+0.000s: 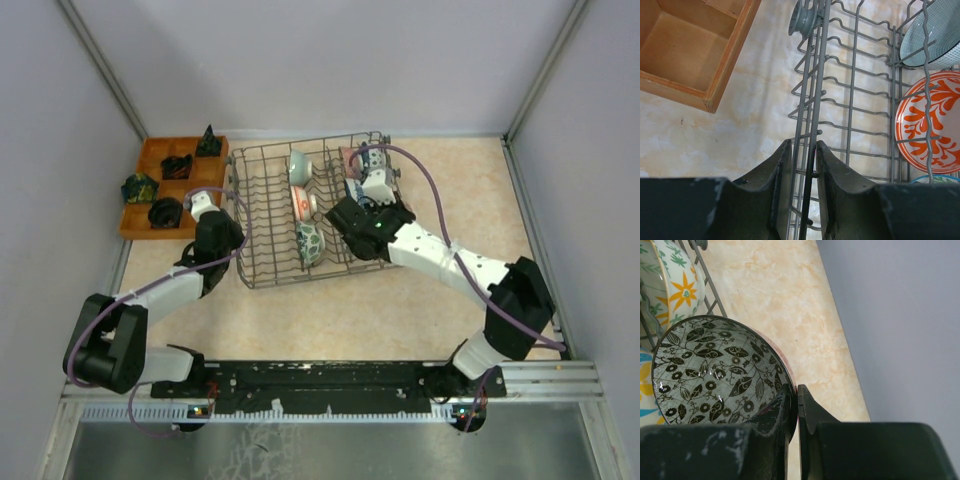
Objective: Unload the bowls from the dish rack
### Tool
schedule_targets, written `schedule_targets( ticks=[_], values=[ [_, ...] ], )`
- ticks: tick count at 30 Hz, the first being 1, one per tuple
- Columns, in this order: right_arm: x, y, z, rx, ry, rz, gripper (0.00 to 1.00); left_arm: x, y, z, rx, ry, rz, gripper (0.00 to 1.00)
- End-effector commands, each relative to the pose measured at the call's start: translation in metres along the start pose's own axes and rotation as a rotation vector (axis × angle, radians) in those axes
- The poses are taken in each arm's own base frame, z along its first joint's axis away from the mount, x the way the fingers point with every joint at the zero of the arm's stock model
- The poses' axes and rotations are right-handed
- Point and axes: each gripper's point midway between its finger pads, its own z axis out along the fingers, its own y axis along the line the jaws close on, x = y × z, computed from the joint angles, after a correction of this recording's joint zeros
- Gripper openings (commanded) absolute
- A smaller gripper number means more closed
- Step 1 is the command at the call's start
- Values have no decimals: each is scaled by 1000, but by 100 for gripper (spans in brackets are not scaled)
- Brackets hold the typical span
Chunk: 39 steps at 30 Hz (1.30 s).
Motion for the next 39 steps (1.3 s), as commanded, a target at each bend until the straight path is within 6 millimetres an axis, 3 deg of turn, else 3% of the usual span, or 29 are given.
schedule_targets(
  ticks=[1, 12, 19, 26, 28, 31, 35, 39],
  values=[
    [-26, -16, 7, -30, -39, 157, 0, 2, 15, -4, -59, 0, 17, 32],
    [-54, -45, 57, -263, -29, 468, 0, -14, 4, -8, -25, -29, 4, 33],
    [-75, -66, 118, -327, 8, 648, 0, -26, -3, -11, -6, -52, -6, 39],
    [-92, -43, 180, -410, 72, 710, 0, -37, 0, -19, -12, -86, -13, 61],
    [-80, -24, 207, -424, 129, 706, 0, -41, 0, -22, -16, -97, -11, 70],
    [-72, -17, 234, -420, 170, 716, 0, -47, 1, -24, -24, -116, -7, 81],
    [-62, -10, 262, -432, 205, 735, 0, -56, 0, -26, -32, -129, -7, 94],
    [-51, -4, 282, -445, 229, 748, 0, -71, -7, -32, -16, -158, -22, 99]
  ],
)
